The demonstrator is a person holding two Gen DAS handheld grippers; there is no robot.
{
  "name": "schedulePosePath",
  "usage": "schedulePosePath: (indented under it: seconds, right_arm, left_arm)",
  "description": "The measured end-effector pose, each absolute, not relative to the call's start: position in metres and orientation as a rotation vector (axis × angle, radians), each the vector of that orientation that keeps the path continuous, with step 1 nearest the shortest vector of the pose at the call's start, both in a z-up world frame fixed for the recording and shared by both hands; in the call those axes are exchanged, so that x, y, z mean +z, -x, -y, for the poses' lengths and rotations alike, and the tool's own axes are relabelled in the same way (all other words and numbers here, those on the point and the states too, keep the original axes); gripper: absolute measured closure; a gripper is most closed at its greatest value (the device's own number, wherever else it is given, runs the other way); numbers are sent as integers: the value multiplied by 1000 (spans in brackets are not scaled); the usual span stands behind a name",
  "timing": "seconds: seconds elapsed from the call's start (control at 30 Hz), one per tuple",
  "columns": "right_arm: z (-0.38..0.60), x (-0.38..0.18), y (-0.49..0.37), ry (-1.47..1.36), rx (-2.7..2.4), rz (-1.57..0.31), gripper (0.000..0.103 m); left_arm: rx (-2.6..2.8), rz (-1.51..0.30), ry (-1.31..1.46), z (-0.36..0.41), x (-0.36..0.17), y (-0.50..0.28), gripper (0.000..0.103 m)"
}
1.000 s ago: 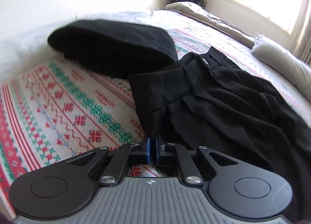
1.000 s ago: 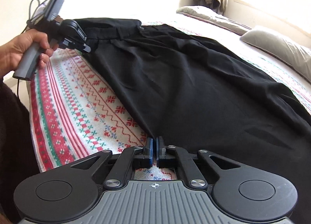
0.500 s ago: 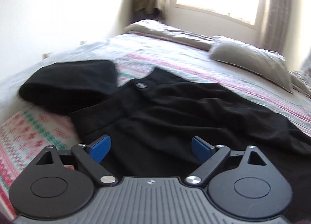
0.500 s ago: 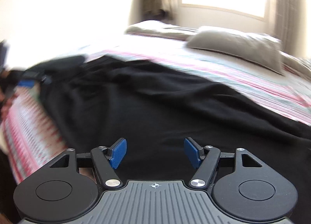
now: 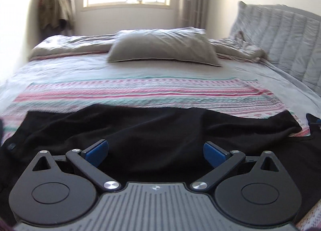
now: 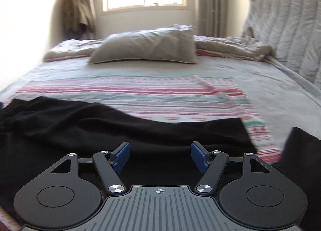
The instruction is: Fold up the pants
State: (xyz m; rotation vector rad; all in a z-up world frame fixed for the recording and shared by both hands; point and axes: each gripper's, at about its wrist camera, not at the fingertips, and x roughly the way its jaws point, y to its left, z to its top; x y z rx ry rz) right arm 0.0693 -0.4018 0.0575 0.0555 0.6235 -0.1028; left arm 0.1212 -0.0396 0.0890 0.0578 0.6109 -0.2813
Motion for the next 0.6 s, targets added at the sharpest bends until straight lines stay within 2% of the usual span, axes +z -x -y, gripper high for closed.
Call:
schedulePosePath:
  seconds: [0.23, 0.47, 0.6]
  right_arm:
    - [491, 36, -110, -75, -239, -692, 36]
    - [508, 4, -151, 46, -183, -789, 40]
    - [506, -6, -170, 103, -99, -819, 43]
  left_arm:
    - [-399, -602, -263, 104, 62, -210, 0]
    - [-456, -606, -530, 131, 22, -274, 0]
    - [-502, -652, -511, 131, 15, -312, 8]
